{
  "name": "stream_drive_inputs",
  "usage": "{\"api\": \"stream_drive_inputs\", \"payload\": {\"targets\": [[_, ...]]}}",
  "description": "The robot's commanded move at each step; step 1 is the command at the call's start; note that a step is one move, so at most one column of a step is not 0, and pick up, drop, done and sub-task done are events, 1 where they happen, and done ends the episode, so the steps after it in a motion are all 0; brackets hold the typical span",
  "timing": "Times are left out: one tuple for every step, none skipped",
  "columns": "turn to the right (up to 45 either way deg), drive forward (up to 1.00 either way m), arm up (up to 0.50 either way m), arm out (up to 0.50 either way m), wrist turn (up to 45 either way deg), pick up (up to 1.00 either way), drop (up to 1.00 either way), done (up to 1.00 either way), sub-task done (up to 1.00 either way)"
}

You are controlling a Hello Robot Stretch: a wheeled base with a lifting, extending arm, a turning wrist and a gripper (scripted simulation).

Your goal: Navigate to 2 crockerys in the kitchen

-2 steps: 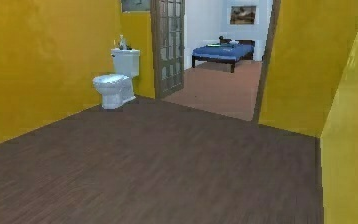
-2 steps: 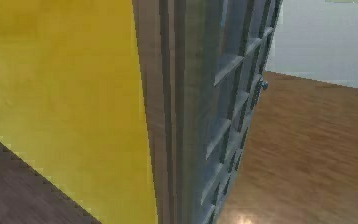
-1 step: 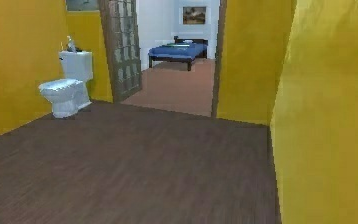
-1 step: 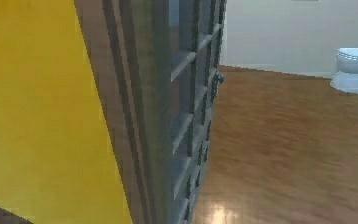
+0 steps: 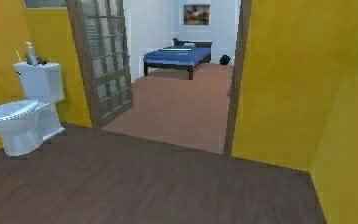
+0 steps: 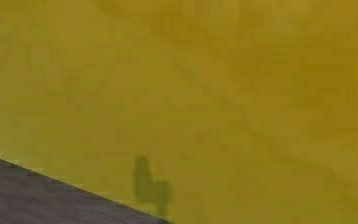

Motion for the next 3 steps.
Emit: {"api": "stream_drive_inputs", "payload": {"targets": [[0.0,1.0,0.0,0.0,0.0,0.0,0.0,0.0,0.0],[0.0,0.75,0.0,0.0,0.0,0.0,0.0,0.0,0.0],[15.0,0.0,0.0,0.0,0.0,0.0,0.0,0.0,0.0]]}}
